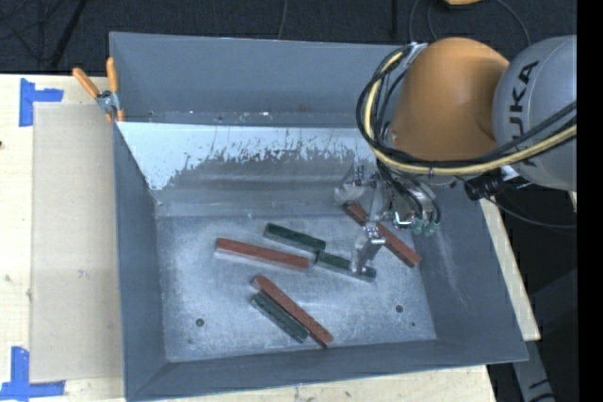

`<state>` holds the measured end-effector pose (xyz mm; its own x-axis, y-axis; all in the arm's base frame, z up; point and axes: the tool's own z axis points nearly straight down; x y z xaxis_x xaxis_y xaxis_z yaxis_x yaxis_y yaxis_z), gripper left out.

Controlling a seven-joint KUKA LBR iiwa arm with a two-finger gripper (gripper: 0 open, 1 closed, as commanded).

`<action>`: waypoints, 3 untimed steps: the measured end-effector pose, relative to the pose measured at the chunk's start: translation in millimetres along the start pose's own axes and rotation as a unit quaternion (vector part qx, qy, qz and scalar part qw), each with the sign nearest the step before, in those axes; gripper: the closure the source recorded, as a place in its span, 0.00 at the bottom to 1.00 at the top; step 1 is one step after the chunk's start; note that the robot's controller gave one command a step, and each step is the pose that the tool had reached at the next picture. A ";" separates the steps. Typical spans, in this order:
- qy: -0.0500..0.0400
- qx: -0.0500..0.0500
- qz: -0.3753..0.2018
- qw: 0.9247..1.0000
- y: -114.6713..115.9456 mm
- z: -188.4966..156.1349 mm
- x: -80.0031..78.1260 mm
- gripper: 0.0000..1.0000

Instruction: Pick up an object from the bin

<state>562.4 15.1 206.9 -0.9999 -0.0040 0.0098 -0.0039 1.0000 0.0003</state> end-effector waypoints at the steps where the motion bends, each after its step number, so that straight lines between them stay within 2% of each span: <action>1: -0.004 0.000 0.000 1.000 0.0 -4.4 -1.5 0.00; 2: -0.006 -0.001 0.044 0.999 -16.2 61.3 -3.2 0.00; 3: -0.002 0.000 0.057 0.998 -23.4 88.6 -1.3 0.00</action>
Offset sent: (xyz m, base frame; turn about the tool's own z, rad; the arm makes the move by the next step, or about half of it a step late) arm 0.0020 -0.0374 -0.1369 0.1887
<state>563.0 -8.3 118.3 -0.9938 0.1108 0.0050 0.1108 0.9938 0.0000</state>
